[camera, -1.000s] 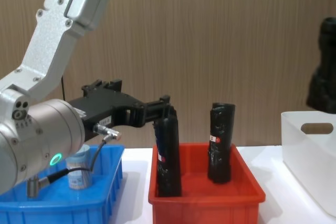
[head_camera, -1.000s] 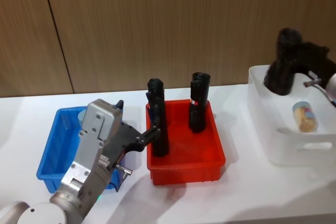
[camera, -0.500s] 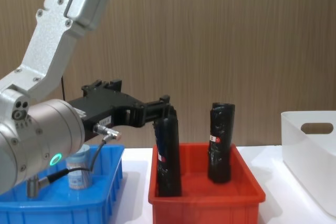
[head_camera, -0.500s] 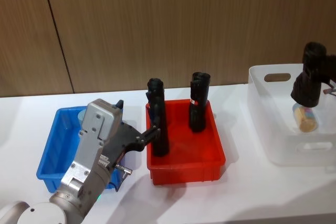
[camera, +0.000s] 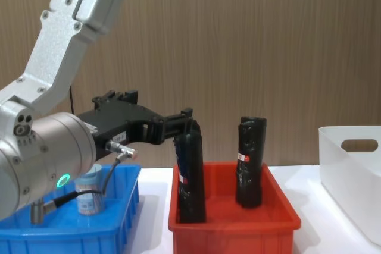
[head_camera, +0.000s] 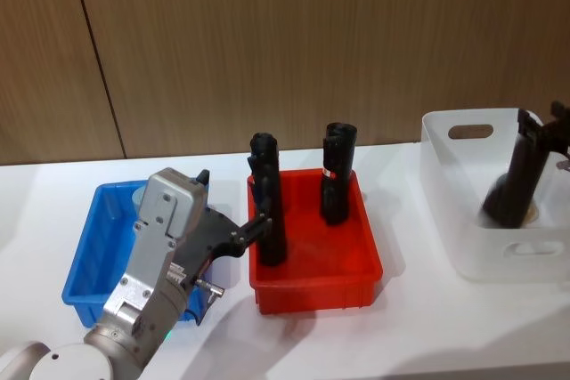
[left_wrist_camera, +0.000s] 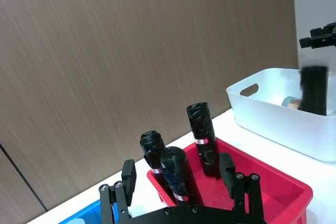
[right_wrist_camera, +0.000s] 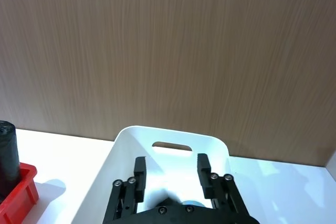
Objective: Pick the cotton swabs from the blue box and place them into the white box.
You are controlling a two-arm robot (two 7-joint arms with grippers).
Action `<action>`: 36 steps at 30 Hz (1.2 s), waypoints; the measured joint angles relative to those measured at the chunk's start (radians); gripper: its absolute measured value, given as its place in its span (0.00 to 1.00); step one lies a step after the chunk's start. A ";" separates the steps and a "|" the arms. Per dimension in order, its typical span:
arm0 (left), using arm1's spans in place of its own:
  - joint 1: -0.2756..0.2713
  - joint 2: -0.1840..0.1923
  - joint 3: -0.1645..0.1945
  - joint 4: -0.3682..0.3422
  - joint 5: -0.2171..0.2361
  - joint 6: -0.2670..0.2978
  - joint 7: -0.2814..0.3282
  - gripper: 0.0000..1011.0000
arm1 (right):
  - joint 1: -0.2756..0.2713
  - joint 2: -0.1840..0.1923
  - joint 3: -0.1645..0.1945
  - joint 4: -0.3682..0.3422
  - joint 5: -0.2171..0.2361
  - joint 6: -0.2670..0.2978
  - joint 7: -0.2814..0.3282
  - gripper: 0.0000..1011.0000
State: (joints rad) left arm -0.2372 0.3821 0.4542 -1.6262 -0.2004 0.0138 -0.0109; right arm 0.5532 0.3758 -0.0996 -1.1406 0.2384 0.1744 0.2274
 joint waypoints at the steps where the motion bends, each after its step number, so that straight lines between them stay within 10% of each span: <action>1: 0.000 0.000 0.000 0.000 0.000 0.000 0.000 0.99 | 0.001 0.000 0.001 0.002 0.000 0.000 0.000 0.56; 15: 0.000 0.000 0.000 0.000 0.000 0.000 0.000 0.99 | 0.003 0.004 0.007 0.024 0.004 -0.012 0.007 0.97; 36: 0.000 0.000 0.000 0.000 0.000 0.000 0.000 0.99 | -0.003 0.007 0.012 0.022 0.002 -0.024 0.010 0.99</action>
State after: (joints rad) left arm -0.2372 0.3821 0.4542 -1.6262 -0.2003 0.0138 -0.0109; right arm 0.5497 0.3825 -0.0878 -1.1183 0.2403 0.1502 0.2376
